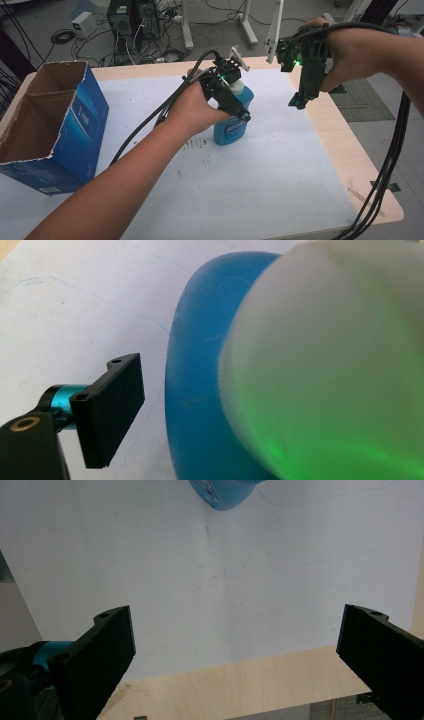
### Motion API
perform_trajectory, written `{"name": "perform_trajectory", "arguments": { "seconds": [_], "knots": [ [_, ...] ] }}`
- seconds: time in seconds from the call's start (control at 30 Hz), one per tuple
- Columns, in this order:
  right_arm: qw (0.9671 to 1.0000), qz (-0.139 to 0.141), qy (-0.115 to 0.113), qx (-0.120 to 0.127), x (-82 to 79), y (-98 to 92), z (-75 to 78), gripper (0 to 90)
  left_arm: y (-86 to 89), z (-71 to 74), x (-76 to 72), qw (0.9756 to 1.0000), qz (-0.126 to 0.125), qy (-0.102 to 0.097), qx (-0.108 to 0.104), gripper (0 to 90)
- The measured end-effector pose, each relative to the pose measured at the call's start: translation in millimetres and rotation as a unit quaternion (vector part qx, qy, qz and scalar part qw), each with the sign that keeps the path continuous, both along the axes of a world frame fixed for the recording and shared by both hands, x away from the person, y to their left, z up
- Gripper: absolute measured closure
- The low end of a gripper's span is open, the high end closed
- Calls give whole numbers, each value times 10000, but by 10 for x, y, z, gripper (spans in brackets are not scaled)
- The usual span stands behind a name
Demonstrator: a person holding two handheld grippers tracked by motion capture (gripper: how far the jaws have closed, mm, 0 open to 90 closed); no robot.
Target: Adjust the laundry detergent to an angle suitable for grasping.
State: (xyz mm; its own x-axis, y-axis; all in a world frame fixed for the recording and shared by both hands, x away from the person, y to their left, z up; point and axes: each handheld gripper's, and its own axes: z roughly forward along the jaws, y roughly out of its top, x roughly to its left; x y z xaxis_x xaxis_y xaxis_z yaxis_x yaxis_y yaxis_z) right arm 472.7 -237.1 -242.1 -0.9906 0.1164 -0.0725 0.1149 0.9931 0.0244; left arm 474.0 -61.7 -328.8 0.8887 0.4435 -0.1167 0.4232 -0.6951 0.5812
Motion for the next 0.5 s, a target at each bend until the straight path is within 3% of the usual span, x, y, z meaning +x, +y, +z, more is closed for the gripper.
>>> {"name": "perform_trajectory", "arguments": {
  "seconds": [0.33,0.5],
  "knots": [
    [10000,-2,-14,15,1,6,-1,12,-26,1,-22,9999,-26,-145,-39,193],
    [10000,-17,-5,15,5,2,-8,12,-35,-14,-20,9999,33,-86,-67,236]
  ]
}}
